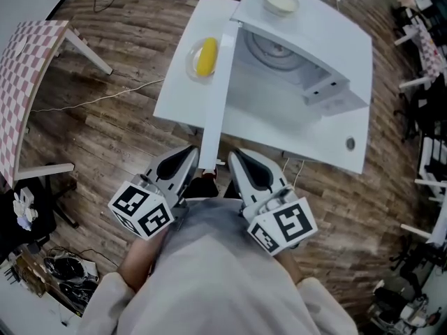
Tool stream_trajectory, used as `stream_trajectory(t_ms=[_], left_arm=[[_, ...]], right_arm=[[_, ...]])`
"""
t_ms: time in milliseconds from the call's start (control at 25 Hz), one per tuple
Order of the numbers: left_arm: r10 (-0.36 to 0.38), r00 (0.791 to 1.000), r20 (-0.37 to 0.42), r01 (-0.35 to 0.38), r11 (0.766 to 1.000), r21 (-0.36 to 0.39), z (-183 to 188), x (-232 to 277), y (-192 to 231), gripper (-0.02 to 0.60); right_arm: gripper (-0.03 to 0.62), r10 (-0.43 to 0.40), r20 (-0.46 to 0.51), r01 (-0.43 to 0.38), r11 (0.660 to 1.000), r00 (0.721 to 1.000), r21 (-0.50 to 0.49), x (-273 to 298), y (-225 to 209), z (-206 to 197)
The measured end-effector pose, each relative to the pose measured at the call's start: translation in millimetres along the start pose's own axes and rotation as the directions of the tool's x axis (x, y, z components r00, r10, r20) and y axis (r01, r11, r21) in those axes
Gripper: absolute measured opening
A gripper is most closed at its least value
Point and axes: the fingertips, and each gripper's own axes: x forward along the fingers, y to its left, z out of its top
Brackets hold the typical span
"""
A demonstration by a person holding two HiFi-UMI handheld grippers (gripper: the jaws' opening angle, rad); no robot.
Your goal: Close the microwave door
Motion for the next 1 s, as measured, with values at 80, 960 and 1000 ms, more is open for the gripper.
stream_trajectory(t_ms=[80,960,1000], left_arm=[[-0.008,1.000,-0.009,0.008,1.000,0.002,-2.7,3.6,-2.8,0.014],[-0.104,0.990,-0.096,0.105,0.994,0.005,-19.6,53.0,-41.8,0.014],[-0.107,0.989,-0.098,0.108,0.994,0.002,-19.9,55.4,-43.3,0.014]], right_arm=[[0.023,-0.006,0.003,0.006,1.000,1.000,0.004,-2.3,-2.9,0.2],[0.023,-0.088,0.021,0.086,0.994,0.996,0.067,-32.8,-50.8,0.0],[0.023,-0.091,0.022,0.090,0.994,0.996,0.070,-33.7,-53.6,0.2]])
